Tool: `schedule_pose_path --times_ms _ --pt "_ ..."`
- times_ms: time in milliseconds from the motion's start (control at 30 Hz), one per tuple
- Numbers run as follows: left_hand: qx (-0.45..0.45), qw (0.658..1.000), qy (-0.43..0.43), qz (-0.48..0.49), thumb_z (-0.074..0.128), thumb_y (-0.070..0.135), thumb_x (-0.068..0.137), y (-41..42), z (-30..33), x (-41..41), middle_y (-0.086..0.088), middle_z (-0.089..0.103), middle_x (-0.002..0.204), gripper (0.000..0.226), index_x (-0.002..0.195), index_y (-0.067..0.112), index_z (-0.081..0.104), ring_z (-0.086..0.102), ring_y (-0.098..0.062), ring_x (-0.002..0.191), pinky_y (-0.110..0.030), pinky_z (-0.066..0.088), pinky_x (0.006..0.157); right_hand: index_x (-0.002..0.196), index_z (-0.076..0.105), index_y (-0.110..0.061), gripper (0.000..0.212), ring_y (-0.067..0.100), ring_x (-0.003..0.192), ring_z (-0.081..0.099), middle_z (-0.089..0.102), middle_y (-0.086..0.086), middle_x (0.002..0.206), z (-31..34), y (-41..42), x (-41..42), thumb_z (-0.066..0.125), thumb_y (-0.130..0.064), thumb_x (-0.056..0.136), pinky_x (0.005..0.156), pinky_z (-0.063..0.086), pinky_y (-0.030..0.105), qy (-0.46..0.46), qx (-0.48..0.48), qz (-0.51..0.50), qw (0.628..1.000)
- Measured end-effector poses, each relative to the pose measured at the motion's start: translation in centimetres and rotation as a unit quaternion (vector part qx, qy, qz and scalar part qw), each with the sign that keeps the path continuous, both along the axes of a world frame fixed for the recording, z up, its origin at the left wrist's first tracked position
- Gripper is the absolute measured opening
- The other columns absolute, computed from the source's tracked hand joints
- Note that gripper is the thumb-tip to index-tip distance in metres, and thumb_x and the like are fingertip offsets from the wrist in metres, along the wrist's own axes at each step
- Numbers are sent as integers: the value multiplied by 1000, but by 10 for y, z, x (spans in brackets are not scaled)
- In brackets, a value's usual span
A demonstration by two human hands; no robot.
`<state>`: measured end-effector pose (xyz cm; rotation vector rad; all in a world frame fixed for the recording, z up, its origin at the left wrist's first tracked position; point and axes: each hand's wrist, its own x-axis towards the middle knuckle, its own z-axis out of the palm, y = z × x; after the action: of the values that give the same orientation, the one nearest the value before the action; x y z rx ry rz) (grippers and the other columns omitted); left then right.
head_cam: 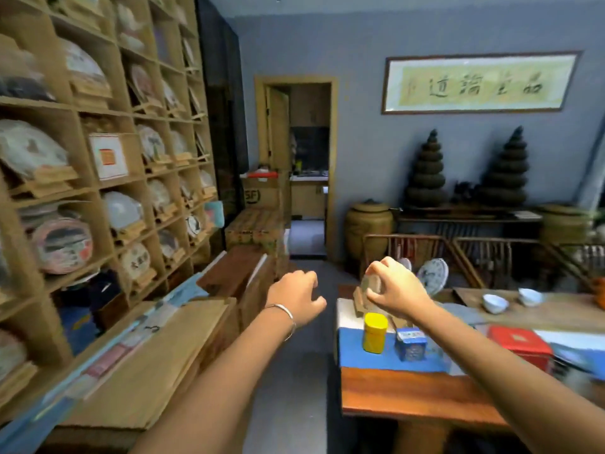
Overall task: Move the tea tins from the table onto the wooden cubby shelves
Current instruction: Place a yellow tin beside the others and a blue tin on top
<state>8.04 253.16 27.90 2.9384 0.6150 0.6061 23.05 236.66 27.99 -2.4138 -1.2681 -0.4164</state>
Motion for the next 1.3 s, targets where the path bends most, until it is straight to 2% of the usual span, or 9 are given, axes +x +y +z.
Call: schedule_pose_path --times_ms 233,433,633,800,933,1067,1167,1233,1300 --pt "-34 997 46 -55 55 47 81 -80 -28 99 -1 61 107 34 106 24 56 59 -21 96 -38 54 82 109 57 -13 36 30 97 58 57 10 104 -22 -108 68 61 -33 80 76 48 39 18 -52 -74 996" --pt "-48 991 90 -89 54 42 83 -98 -52 164 -2 60 113 44 122 23 52 60 -21 98 -36 55 82 115 55 -16 38 22 95 56 54 6 108 -56 -144 111 61 -34 82 76 46 33 66 -67 -113 989" --pt "-80 983 130 -105 54 44 84 -65 -101 228 -3 58 115 43 122 25 50 58 -23 100 -36 56 82 117 52 -19 40 23 98 56 53 6 112 -87 -120 174 61 -34 82 74 45 32 94 -85 -144 981" --pt "-112 970 188 -111 58 45 80 -9 -146 295 -6 51 127 55 128 24 43 54 -26 110 -38 54 85 121 50 -14 49 26 109 53 52 8 117 -119 -71 247 65 -35 79 86 47 38 156 -130 -130 971" --pt "-128 955 234 -127 64 41 77 29 -170 344 -9 47 130 63 131 20 40 52 -28 111 -37 52 84 128 45 -18 60 28 110 54 51 10 121 -153 -36 293 67 -37 75 89 48 41 214 -176 -122 953" --pt "-128 942 270 -152 69 42 73 53 -200 382 -10 46 131 78 138 21 32 51 -29 112 -36 49 80 130 42 -13 64 29 107 54 50 12 120 -192 -12 321 69 -37 78 85 47 37 231 -218 -109 942" --pt "-134 929 302 -166 72 49 69 61 -227 403 -10 45 132 82 136 20 33 48 -30 115 -41 50 87 123 44 -13 59 29 105 53 48 9 109 -219 -3 334 71 -38 77 74 39 33 246 -252 -89 932" --pt "-140 922 317 -173 73 50 67 64 -246 413 -10 40 137 90 140 21 29 42 -31 123 -44 47 94 123 45 -13 62 30 107 52 48 8 111 -237 1 345 71 -42 74 79 42 35 251 -274 -71 926" --pt "-142 918 320 -186 75 48 65 64 -258 416 -11 30 146 100 146 26 20 32 -32 133 -45 42 101 131 41 -14 73 31 115 50 47 11 124 -250 3 350 71 -45 72 89 46 37 238 -310 -45 919"
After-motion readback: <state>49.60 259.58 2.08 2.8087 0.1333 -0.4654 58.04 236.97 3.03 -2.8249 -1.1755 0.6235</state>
